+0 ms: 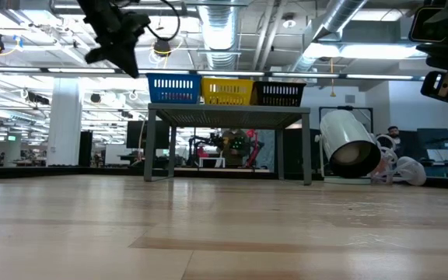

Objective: Pick & Place Office Desk Supplies
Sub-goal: Return to Home Position

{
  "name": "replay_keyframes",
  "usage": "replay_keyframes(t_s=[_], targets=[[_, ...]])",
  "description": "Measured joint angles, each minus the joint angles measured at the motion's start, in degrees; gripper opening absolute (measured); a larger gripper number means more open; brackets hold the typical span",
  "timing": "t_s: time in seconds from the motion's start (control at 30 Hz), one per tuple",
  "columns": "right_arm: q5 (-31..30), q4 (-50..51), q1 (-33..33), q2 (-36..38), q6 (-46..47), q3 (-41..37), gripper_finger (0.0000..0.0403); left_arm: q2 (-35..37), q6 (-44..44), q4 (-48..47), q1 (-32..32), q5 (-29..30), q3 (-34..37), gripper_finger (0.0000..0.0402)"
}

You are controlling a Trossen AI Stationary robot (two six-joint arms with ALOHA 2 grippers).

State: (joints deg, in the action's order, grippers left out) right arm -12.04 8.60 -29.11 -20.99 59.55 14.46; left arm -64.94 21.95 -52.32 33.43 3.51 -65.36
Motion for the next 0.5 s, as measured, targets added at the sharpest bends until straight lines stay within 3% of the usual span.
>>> replay_keyframes(t_s=[0.3, 0.5], targets=[[0.0, 0.0, 0.0, 0.0, 0.0, 0.0, 0.0108, 12.5, -2.8, -2.7, -0.5, -0.1, 0.0, 0.0002], [0.0, 0.0, 0.0, 0.0, 0.0, 0.0, 0.0108, 23.5, -5.3, -0.9, -6.2, -2.6, 3.0, 0.0001]])
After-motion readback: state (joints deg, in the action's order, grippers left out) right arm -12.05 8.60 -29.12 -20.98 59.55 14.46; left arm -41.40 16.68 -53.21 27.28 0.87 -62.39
